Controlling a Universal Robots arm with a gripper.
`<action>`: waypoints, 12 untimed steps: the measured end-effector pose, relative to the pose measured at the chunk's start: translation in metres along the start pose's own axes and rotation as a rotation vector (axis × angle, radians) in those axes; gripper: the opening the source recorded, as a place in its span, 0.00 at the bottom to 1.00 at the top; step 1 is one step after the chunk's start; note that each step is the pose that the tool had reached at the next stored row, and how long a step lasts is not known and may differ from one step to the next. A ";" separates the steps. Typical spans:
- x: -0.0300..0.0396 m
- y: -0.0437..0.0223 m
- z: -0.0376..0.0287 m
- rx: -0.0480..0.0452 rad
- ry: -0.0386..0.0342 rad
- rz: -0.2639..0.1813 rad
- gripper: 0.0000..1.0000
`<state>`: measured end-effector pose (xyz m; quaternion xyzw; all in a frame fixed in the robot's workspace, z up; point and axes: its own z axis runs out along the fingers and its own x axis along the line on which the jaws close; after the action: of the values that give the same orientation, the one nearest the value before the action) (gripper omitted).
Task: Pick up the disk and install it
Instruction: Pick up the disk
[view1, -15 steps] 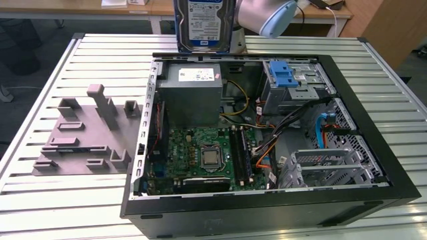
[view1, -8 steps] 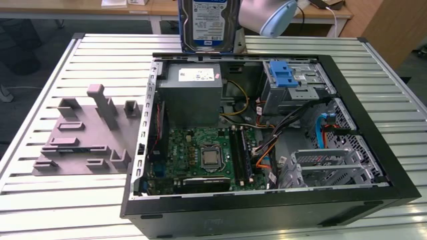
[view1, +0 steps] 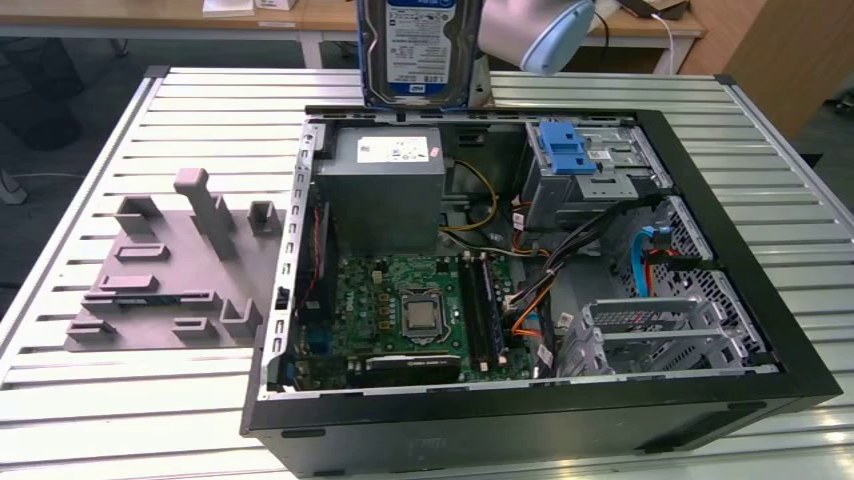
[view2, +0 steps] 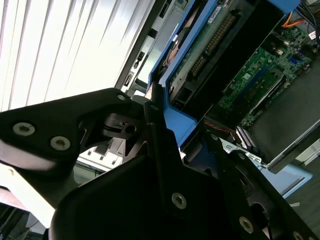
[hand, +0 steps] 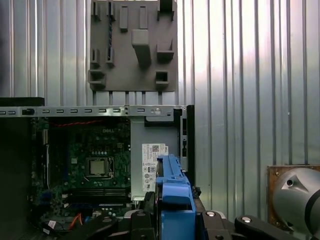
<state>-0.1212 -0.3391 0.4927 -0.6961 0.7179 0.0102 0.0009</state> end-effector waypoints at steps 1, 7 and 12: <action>0.0002 0.0000 0.0000 0.0000 0.0000 0.000 0.36; 0.0002 -0.0159 -0.0003 -0.0001 0.0002 0.000 0.36; 0.0002 -0.0165 -0.0003 -0.0001 0.0002 0.000 0.36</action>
<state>-0.1048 -0.3397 0.4927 -0.6961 0.7179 0.0102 0.0008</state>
